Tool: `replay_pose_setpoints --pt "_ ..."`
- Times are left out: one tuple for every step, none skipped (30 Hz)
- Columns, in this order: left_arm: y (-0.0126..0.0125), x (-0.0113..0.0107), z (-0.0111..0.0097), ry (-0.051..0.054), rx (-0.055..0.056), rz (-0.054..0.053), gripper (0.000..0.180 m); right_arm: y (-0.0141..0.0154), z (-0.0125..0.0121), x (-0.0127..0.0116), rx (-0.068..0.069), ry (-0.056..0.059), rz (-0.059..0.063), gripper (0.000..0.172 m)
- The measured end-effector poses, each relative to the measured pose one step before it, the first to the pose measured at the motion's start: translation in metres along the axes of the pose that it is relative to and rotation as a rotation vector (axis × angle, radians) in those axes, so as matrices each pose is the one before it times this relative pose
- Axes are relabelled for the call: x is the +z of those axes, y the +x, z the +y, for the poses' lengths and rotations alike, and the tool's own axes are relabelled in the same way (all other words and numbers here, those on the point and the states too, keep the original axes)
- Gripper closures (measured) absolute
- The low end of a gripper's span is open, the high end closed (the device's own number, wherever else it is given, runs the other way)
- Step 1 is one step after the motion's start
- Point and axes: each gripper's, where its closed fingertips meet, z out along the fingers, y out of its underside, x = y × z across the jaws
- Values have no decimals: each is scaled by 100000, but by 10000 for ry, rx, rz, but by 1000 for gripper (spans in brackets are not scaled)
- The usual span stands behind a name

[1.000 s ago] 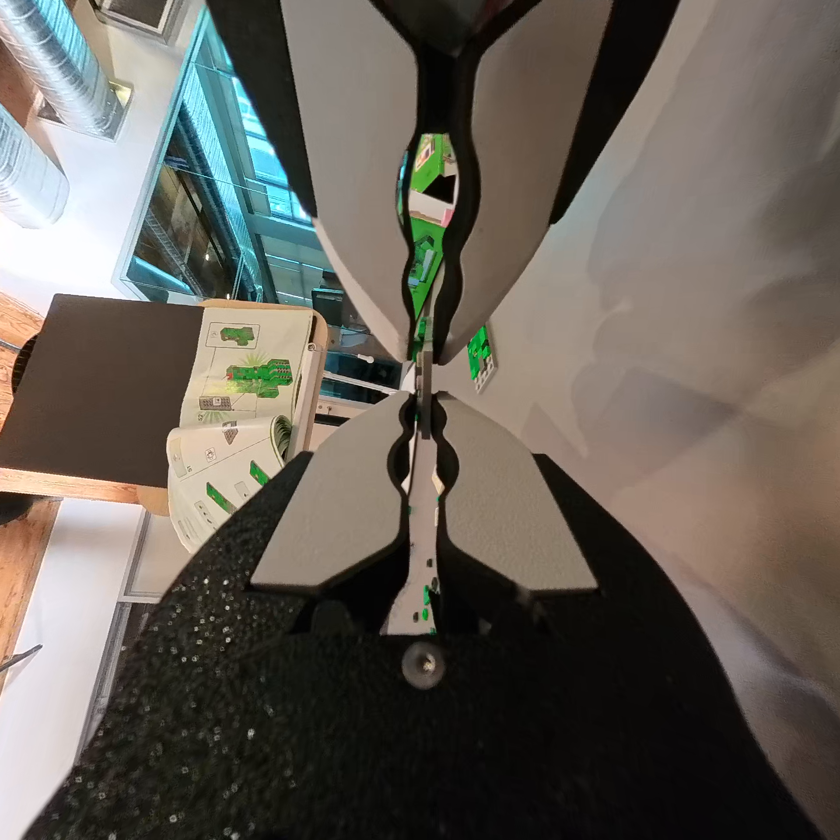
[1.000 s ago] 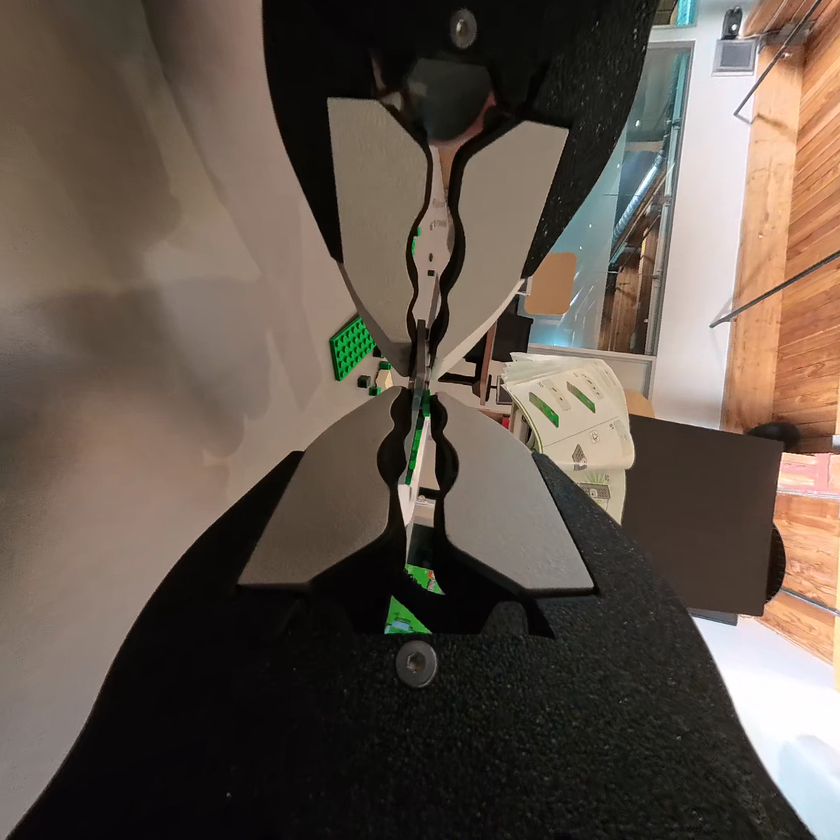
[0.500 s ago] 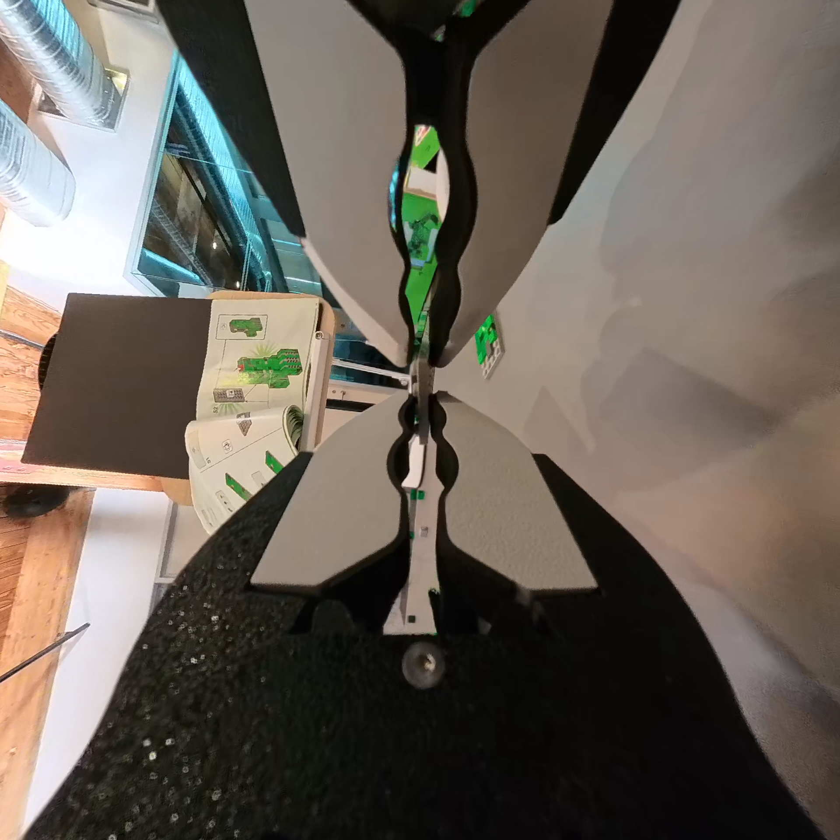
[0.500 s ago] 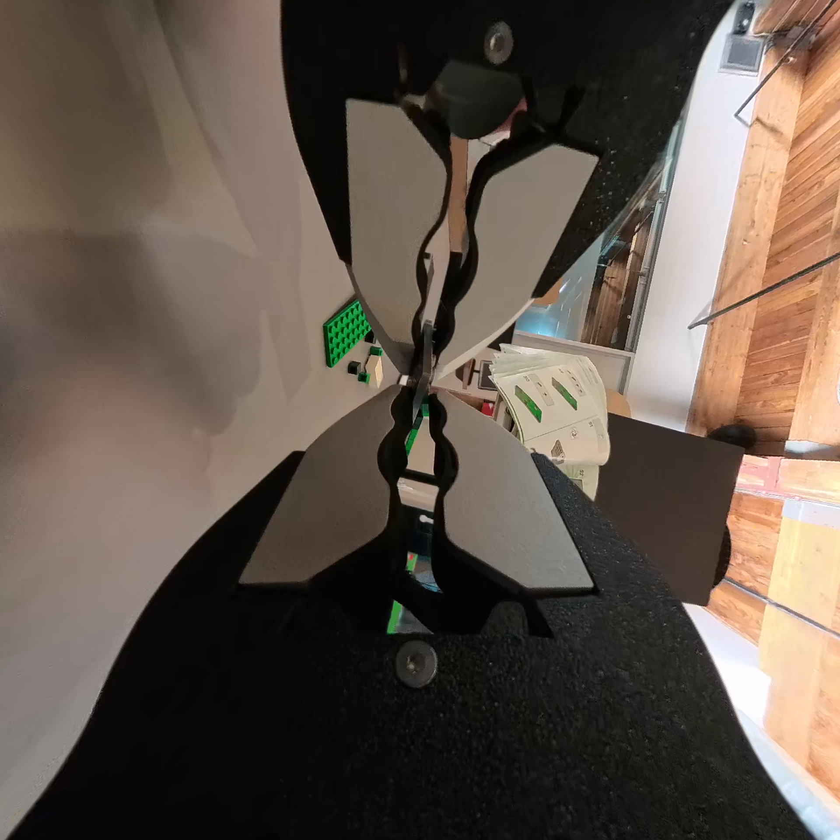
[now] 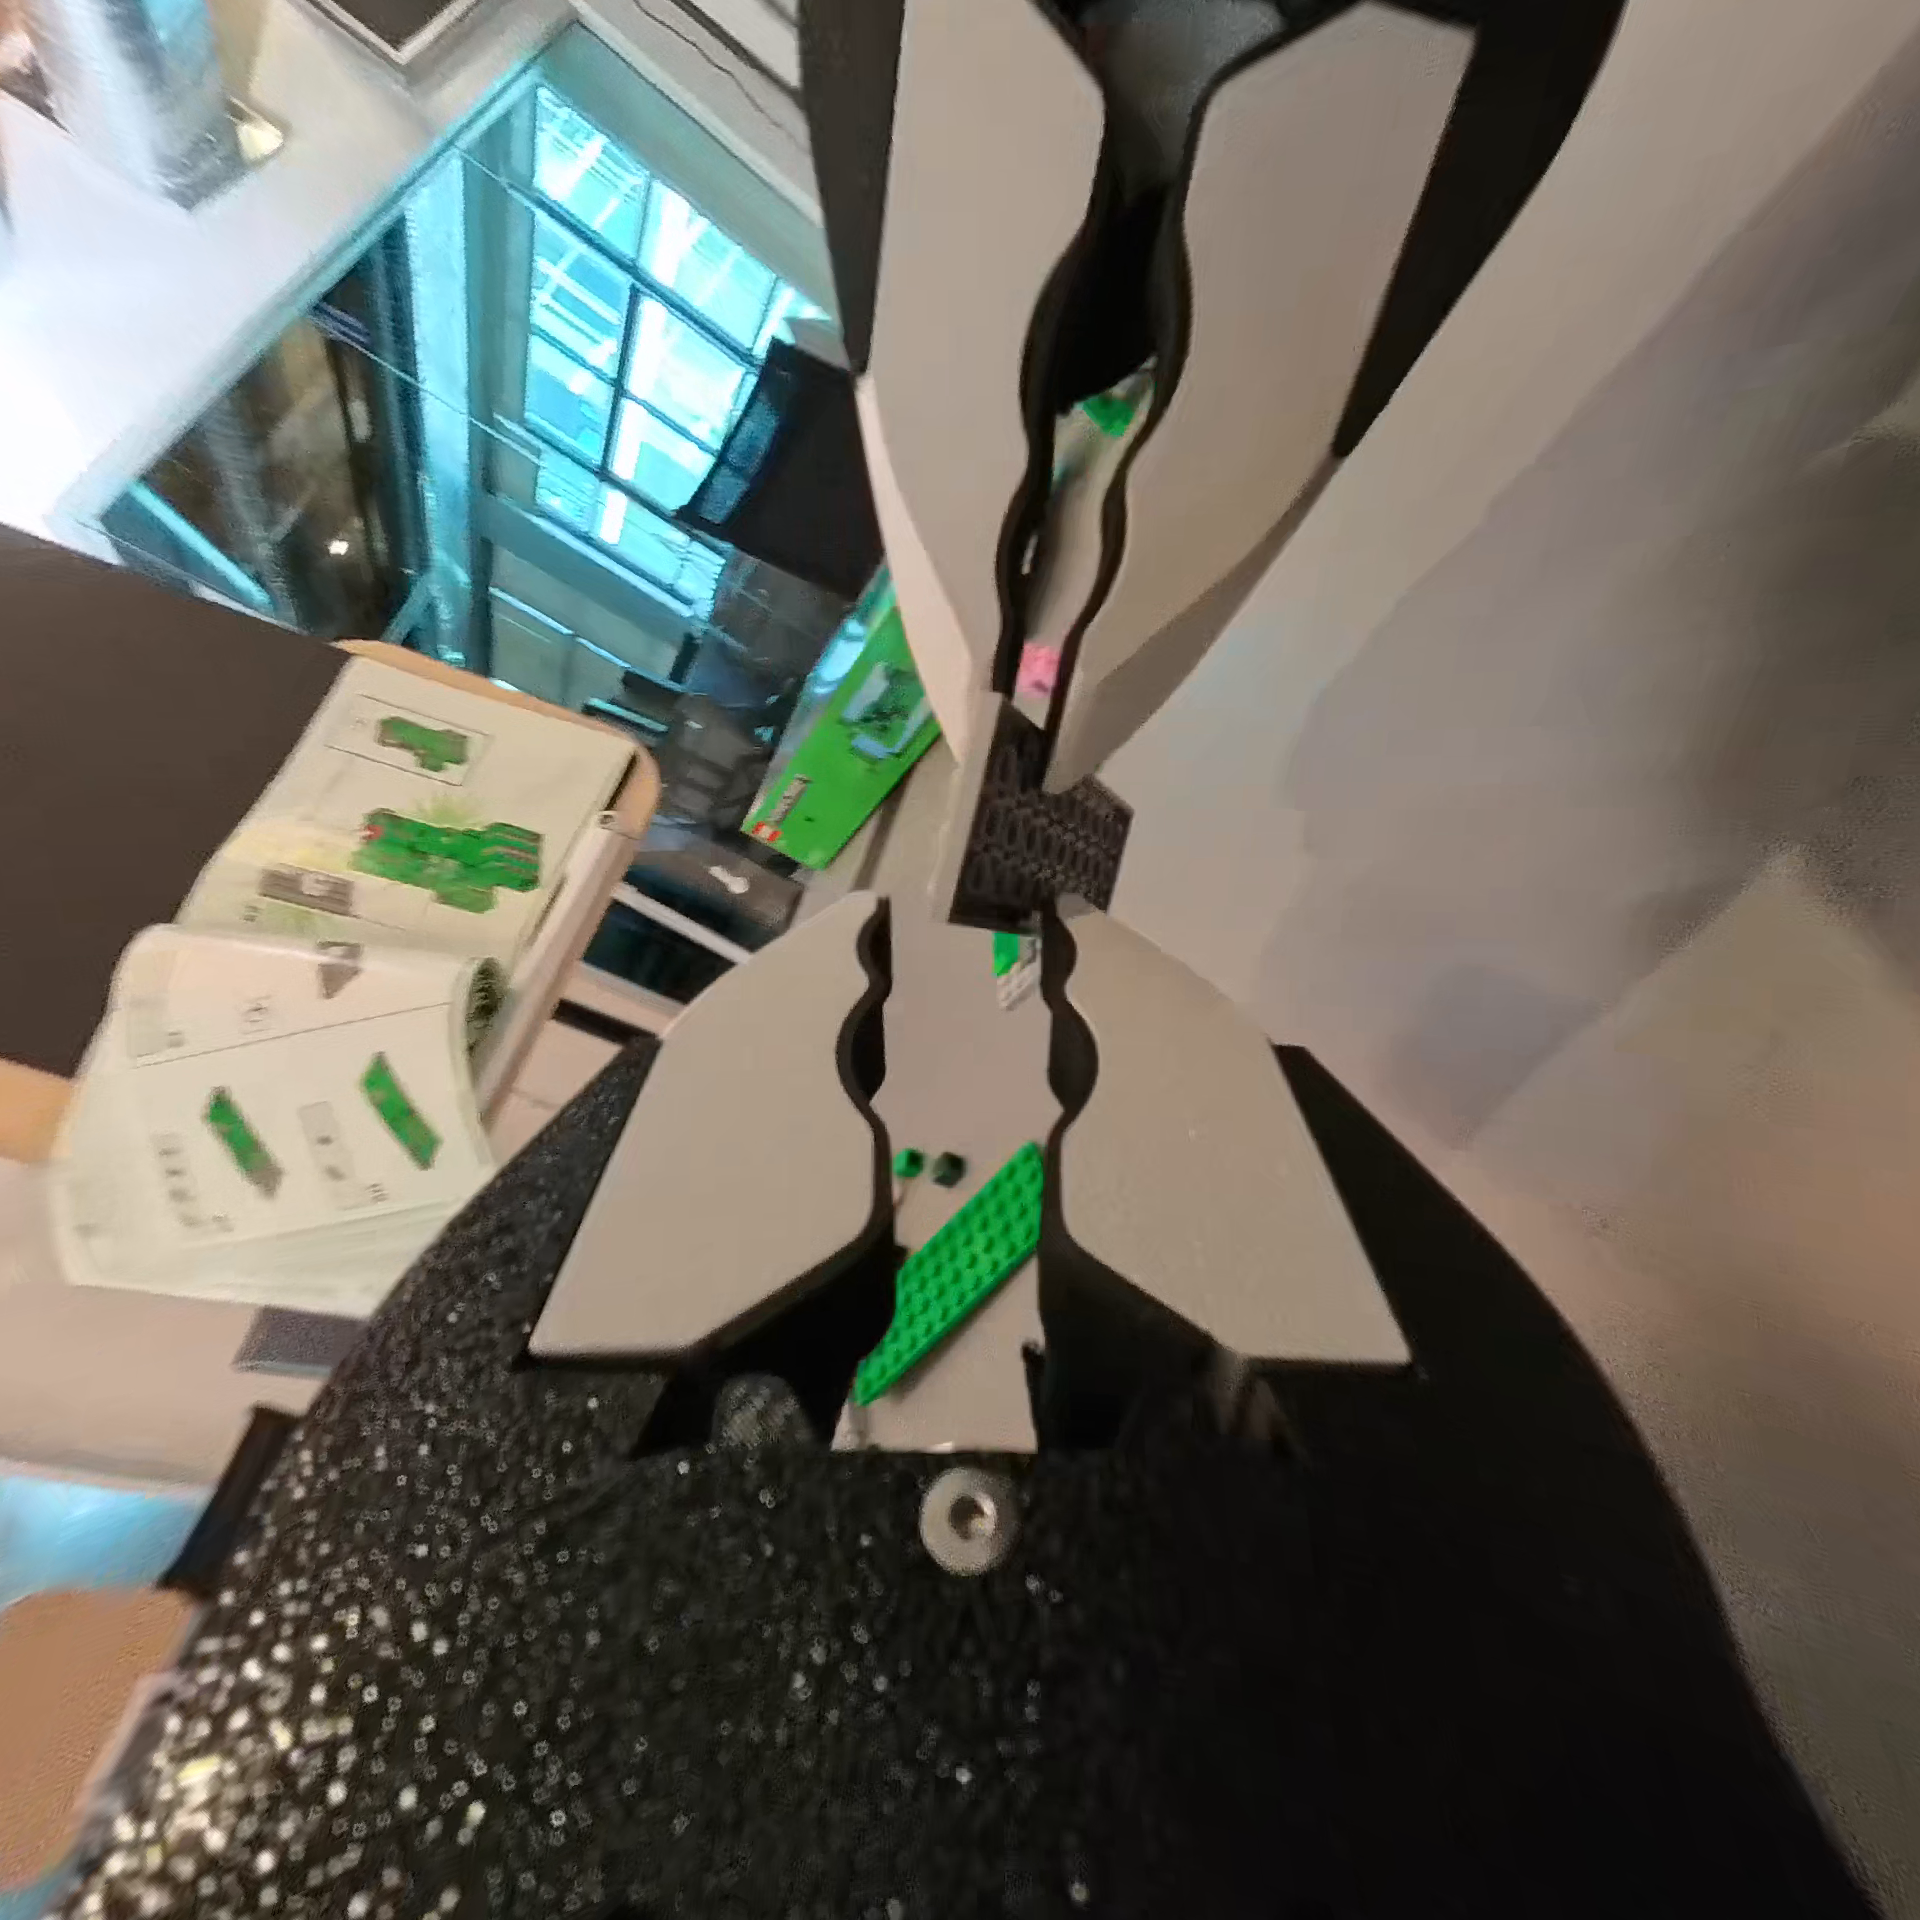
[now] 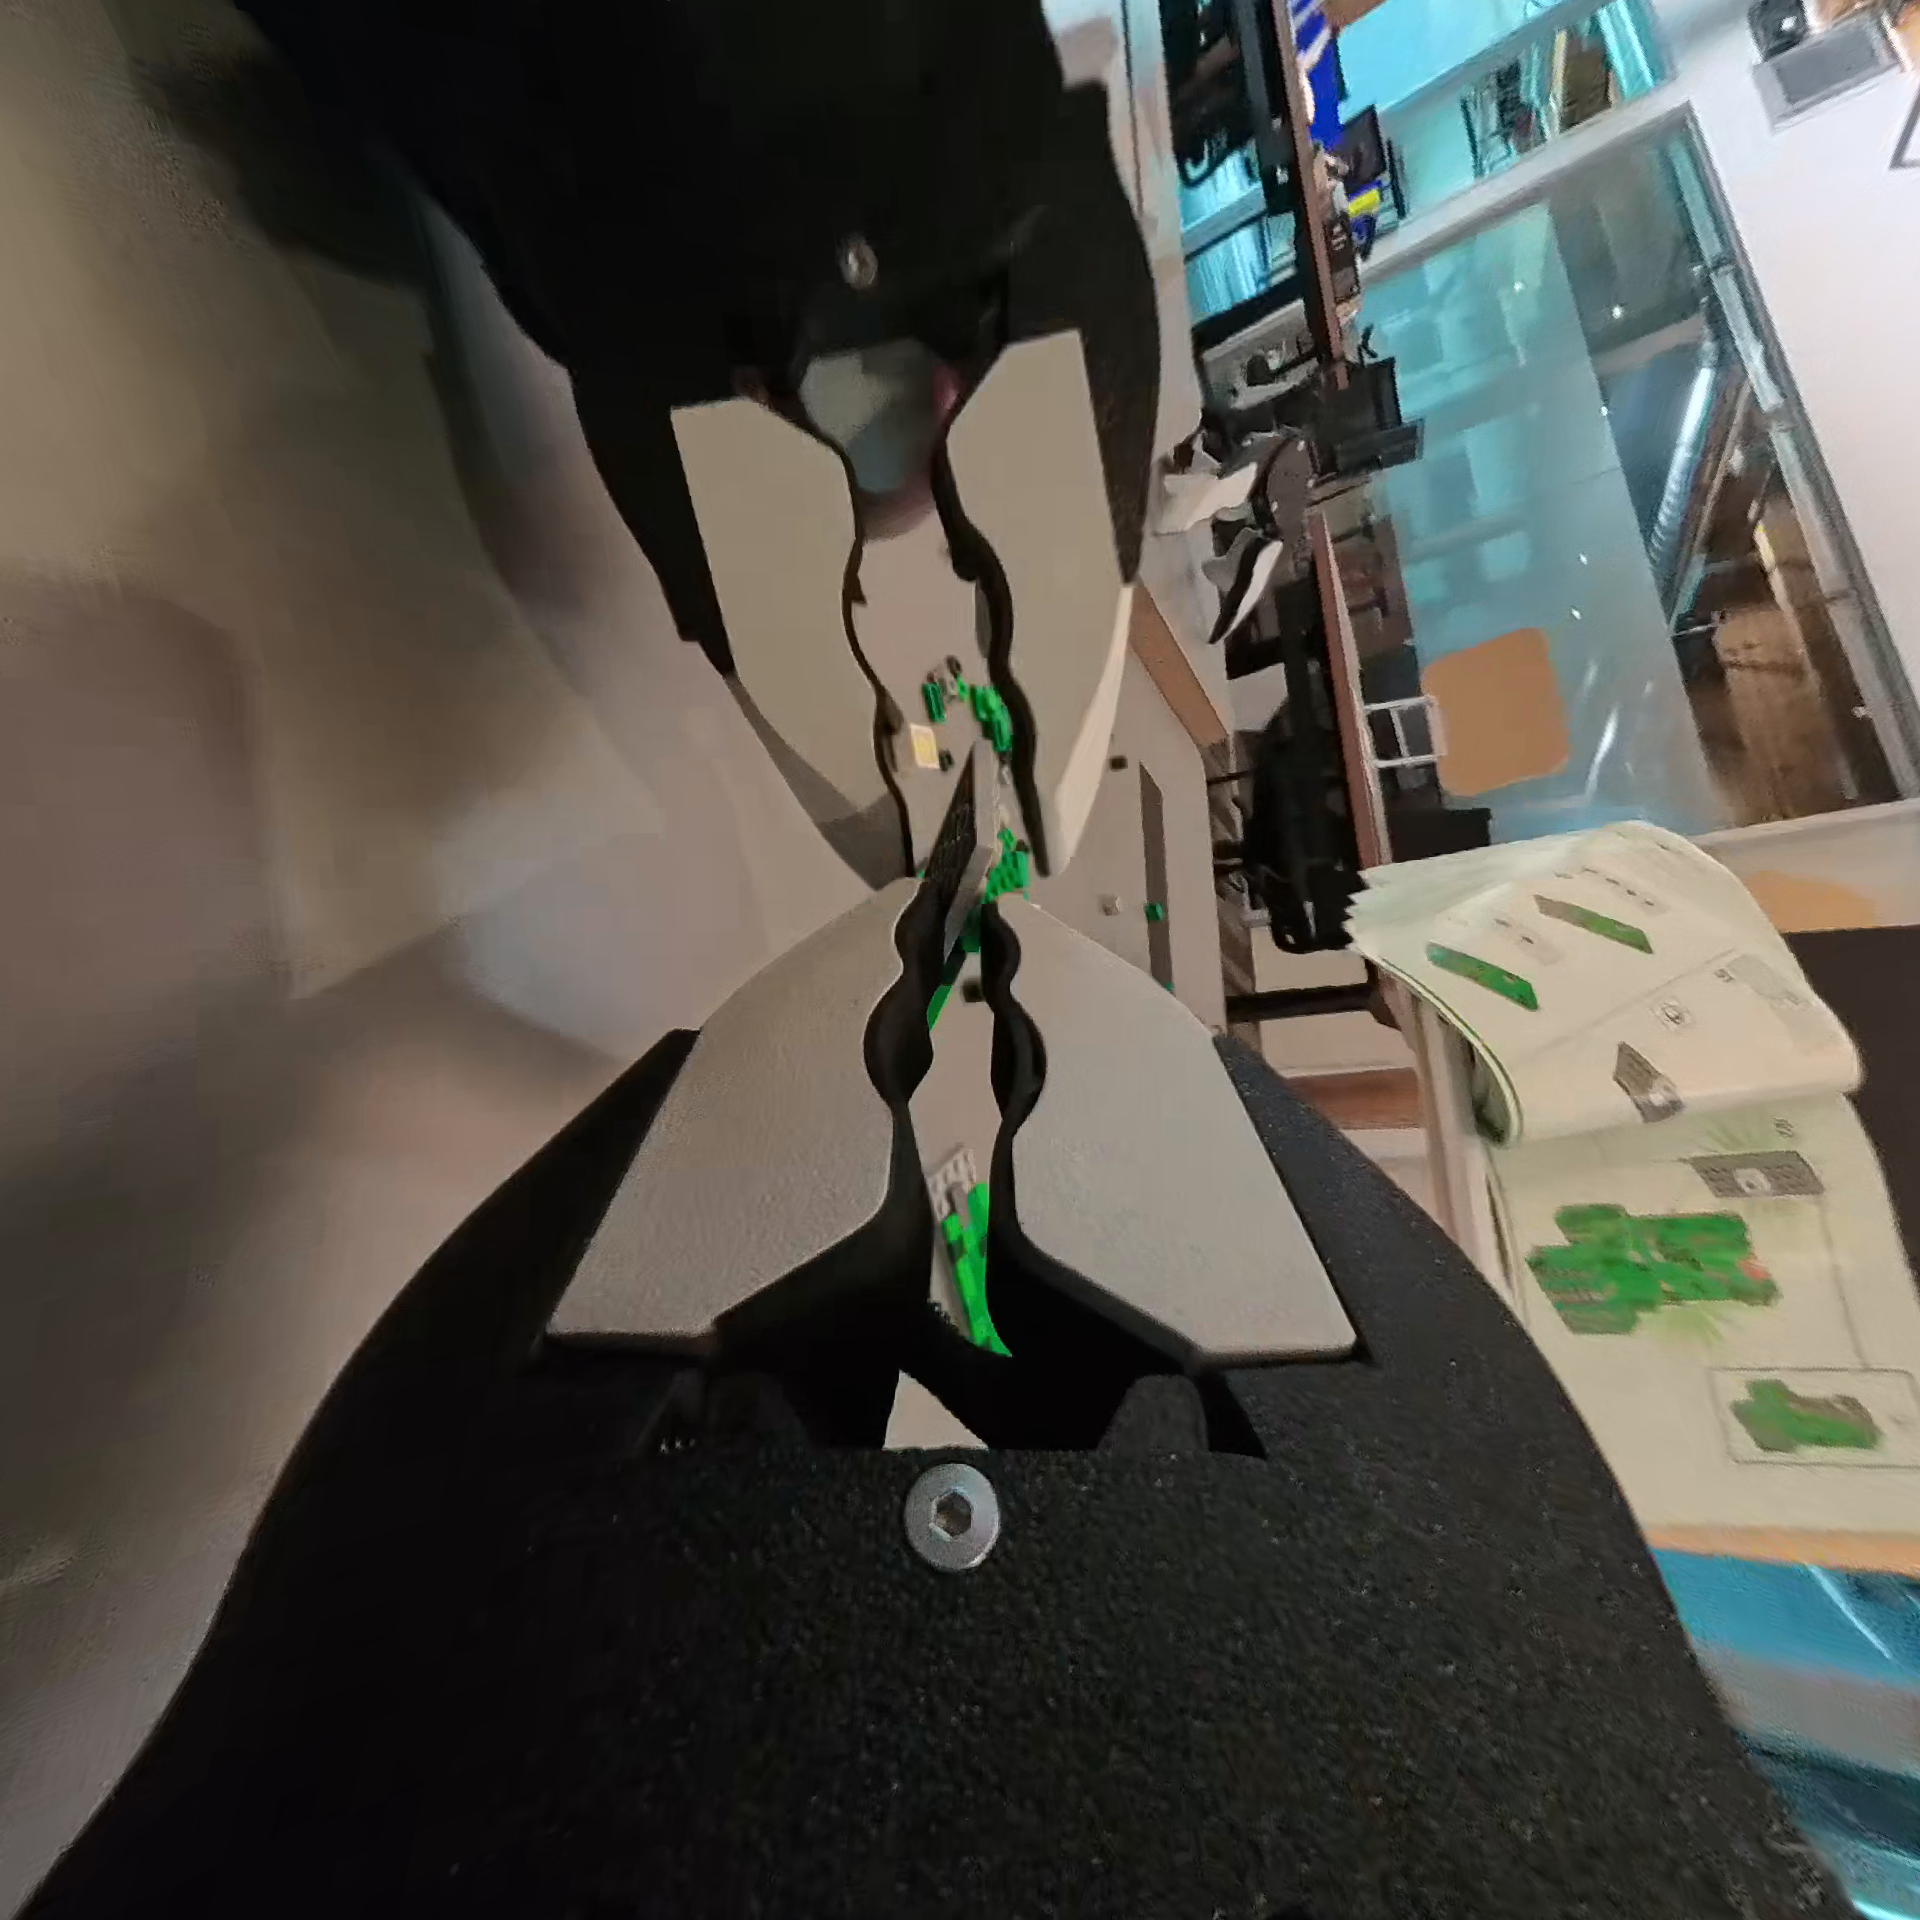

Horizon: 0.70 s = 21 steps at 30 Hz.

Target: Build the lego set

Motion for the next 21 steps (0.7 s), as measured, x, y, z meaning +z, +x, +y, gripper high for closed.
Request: replay_pose_setpoints --pt "384 -5 -195 208 -127 257 157 -128 -135 -136 107 96 -107 165" --pt "288 -30 -299 221 -42 177 157 -181 -263 -151 33 246 -136 165" --pt "423 3 -280 197 35 253 163 -40 -172 -134 61 154 -38 165" --pt "159 -70 -184 114 110 25 165 -44 -59 -144 1 67 -36 165" --pt "-35 -47 -115 50 222 -89 167 -71 -64 -116 -52 65 -46 165" --pt "-68 -54 -118 13 285 -154 170 -65 -32 -90 -57 47 -32 165" --pt "-52 -59 -87 -28 358 -165 174 -107 -45 -47 -42 50 -58 165" --pt "22 -10 -20 -90 357 -107 174 -55 73 -71 -88 -15 -26 165" --pt "1 7 0 -92 242 -83 174 -26 45 -48 -122 -25 19 165" --pt "-32 12 -33 -25 71 -52 174 27 50 -57 -156 -27 70 165" --pt "-4 -19 -11 -5 -38 12 175 90 17 168 -214 -78 86 165" --pt "-2 9 16 -39 -24 8 175 72 124 162 -324 -152 130 165" --pt "0 18 77 -73 48 -12 175 -156 120 -129 -521 -227 156 165" --pt "81 4 70 -72 56 35 175 -142 72 46 -750 -264 140 165" --pt "124 16 88 -76 42 67 175 -138 90 68 -780 -287 110 166" --pt "89 43 83 -72 49 38 175 -122 84 58 -629 -251 83 166" --pt "120 25 53 -53 30 57 175 -131 58 26 -520 -180 38 166" --pt "84 37 35 -34 -38 62 175 -87 76 22 -462 -170 51 166" --pt "36 62 50 -47 -77 31 175 -47 96 29 -472 -201 78 166" --pt "31 54 60 -38 -53 31 175 -28 53 26 -522 -191 77 166" --pt "15 35 6 -7 -13 15 175 -40 -13 -10 -374 -100 31 166"
